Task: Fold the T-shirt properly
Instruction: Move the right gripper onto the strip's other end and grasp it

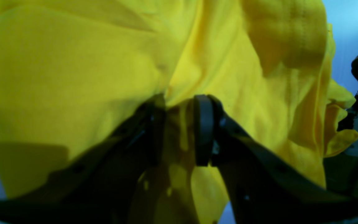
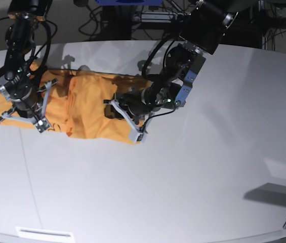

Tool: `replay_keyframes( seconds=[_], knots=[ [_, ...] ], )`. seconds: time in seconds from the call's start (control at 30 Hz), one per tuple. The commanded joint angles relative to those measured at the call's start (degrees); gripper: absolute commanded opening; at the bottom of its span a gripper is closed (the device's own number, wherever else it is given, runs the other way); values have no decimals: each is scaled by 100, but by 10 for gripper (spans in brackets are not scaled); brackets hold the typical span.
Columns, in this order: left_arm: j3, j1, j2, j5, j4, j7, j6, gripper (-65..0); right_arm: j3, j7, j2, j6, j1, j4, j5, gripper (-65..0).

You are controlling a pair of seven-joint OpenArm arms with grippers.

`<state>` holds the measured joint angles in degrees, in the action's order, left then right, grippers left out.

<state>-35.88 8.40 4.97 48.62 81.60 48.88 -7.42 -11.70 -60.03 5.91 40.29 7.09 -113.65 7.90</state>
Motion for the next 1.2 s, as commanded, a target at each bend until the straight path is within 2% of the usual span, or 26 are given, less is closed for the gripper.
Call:
replay_keyframes(
  seconds=[0.0, 0.13, 0.27, 0.33, 0.67, 0.93, 1.17],
  knots=[
    [5, -45, 114, -497, -156, 400, -370, -477, 41, 109, 20, -29, -89, -112, 5, -649],
    [32, -36, 131, -497, -367, 391, -370, -477, 129, 109, 81, -29, -142, -112, 23, -649],
    [506, -106, 202, -497, -490, 391, -370, -477, 129, 109, 222, -29, -169, -104, 23, -649],
    [665, -238, 369, -497, -455, 400, -370, -477, 120, 109, 222, -29, -177, -104, 23, -649],
    [709, -511, 773, -471, 380, 417, -379, -479, 129, 109, 231, -29, -195, -95, 32, -649],
    [709, -616, 966, -471, 477, 426, -379, -479, 146, 109, 231, -29, -125, -95, 32, -649],
    [709, -616, 1107, -471, 477, 426, -379, -479, 981, 469, 222, -29, 104, -112, 32, -650]
  ],
)
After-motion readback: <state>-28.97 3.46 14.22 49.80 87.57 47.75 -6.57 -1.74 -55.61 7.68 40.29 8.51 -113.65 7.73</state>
